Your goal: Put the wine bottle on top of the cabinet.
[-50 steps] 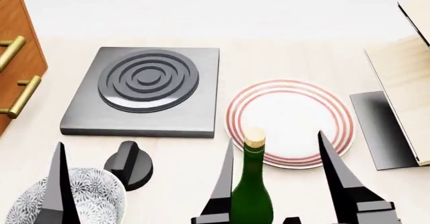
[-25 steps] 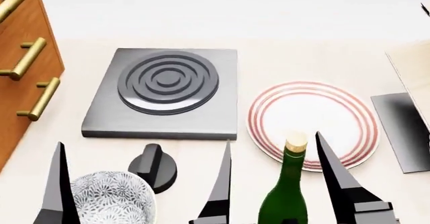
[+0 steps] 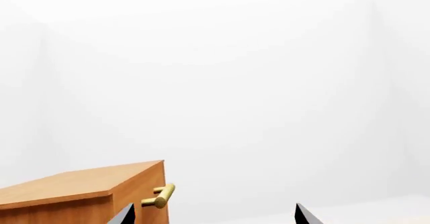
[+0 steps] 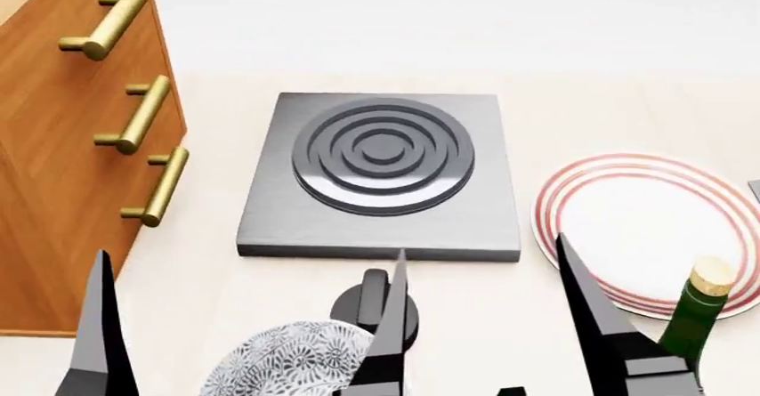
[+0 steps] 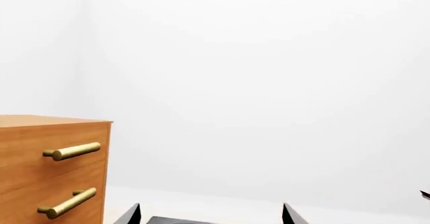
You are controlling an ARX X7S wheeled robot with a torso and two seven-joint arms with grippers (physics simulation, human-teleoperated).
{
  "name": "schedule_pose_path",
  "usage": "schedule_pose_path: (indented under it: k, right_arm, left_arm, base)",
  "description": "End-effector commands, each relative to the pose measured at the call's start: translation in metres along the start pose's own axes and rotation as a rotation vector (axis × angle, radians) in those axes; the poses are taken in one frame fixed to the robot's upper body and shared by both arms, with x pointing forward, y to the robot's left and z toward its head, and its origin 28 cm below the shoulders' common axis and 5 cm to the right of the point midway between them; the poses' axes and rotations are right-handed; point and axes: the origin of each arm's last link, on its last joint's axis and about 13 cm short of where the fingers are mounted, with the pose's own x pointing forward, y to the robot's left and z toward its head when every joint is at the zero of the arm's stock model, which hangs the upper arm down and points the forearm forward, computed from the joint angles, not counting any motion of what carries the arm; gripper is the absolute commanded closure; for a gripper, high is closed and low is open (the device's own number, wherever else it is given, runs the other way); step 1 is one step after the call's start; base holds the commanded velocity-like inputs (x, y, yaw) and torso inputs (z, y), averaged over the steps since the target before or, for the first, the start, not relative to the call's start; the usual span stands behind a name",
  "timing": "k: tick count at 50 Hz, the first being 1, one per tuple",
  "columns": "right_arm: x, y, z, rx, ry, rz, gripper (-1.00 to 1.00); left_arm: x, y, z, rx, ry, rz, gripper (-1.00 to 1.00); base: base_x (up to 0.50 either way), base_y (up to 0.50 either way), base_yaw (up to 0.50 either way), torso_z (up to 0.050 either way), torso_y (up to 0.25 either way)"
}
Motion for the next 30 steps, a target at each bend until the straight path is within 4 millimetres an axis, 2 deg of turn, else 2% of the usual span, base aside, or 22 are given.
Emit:
schedule_pose_path:
  k: [1, 11, 20, 30]
  right_arm:
    - [0.000, -0.001, -0.001, 0.008, 0.005, -0.007, -1.00]
    - [0.000, -0.012, -0.005, -0.064, 0.009, -0.090, -1.00]
    - [-0.012, -0.031, -0.023, -0.093, 0.089, -0.180, -1.00]
    - [-0.024, -0.044, -0.034, -0.118, 0.136, -0.247, -1.00]
  left_arm:
    - [0.000, 0.000, 0.001, -0.002, -0.001, 0.000, -1.00]
    - [0.000, -0.005, -0.004, -0.005, 0.010, -0.017, -1.00]
    - [0.000, -0.004, -0.003, -0.011, 0.012, -0.016, -1.00]
    - [0.000, -0.004, -0.004, -0.014, 0.017, -0.011, -1.00]
  base:
    - [0.00, 0.00, 0.00, 0.000, 0.000]
    - [0.00, 0.00, 0.00, 0.000, 0.000]
    - [0.00, 0.00, 0.00, 0.000, 0.000]
    - [0.00, 0.00, 0.00, 0.000, 0.000]
